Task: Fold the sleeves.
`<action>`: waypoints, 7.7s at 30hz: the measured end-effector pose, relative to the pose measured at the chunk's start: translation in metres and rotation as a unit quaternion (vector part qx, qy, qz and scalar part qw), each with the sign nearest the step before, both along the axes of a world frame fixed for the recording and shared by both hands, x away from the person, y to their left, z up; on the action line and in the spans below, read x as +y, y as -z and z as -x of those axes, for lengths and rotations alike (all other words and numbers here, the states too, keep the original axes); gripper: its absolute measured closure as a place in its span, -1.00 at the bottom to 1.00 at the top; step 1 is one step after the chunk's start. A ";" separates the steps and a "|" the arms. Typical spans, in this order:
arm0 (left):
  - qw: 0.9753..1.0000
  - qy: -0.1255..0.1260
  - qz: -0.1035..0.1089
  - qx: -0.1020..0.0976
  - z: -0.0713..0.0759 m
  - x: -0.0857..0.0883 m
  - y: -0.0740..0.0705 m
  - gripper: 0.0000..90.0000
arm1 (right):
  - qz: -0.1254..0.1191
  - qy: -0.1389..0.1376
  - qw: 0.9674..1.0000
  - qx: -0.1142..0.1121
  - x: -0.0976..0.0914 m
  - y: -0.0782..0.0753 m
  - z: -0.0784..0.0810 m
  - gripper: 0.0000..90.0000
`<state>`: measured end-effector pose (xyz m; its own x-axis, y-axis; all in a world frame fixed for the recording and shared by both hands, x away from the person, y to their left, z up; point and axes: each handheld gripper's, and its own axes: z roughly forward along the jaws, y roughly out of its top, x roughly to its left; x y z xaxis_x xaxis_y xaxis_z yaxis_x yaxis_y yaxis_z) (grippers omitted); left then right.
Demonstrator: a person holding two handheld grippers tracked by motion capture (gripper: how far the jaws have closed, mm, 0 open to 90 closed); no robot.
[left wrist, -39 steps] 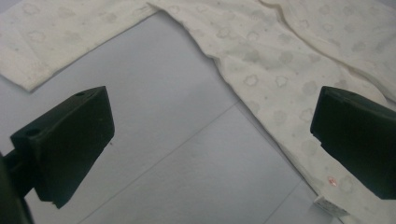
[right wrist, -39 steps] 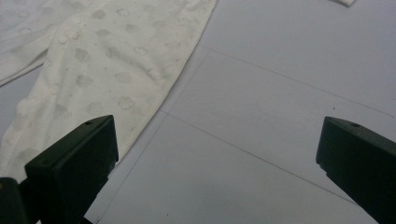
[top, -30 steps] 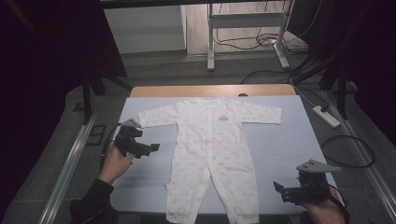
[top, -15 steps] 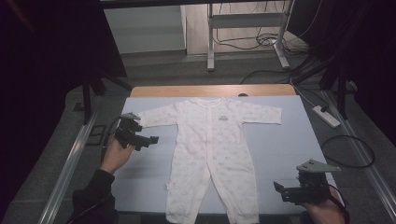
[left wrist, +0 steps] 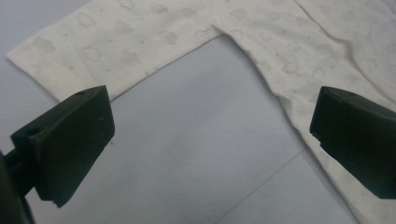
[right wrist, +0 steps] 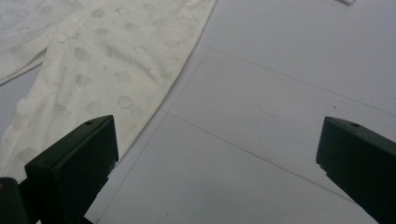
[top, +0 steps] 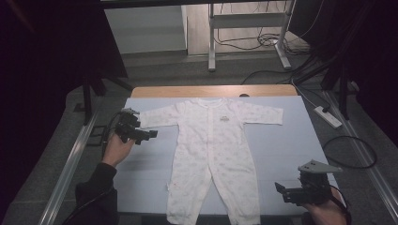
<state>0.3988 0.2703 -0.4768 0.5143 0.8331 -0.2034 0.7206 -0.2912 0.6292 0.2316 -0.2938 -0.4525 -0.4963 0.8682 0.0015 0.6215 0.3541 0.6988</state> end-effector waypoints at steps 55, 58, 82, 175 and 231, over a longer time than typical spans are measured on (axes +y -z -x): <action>0.994 -0.071 -0.074 0.035 -0.089 0.028 0.022 -1.00 | -0.003 -0.001 1.000 0.006 -0.001 0.000 -0.001 -1.00; 0.994 -0.076 -0.074 0.036 -0.091 0.031 0.023 -1.00 | -0.003 -0.001 1.000 0.006 -0.001 0.000 -0.001 -1.00; 0.987 -0.120 -0.088 0.067 -0.111 0.042 0.040 -1.00 | -0.003 -0.002 1.000 0.009 -0.001 0.001 -0.002 -1.00; 0.999 -0.013 0.005 0.040 -0.100 -0.044 0.007 0.90 | 0.008 -0.004 1.000 0.009 0.002 0.001 -0.002 -1.00; 0.993 0.110 0.005 0.036 -0.124 -0.186 -0.001 0.90 | 0.005 -0.014 1.000 0.005 0.001 0.001 -0.001 -0.99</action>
<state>0.5233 0.0846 -0.4760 0.6680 0.6992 -0.2549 0.6834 -0.4408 0.5819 0.2321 -0.2925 -0.4533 -0.5209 0.8536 -0.0020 0.6185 0.3790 0.6883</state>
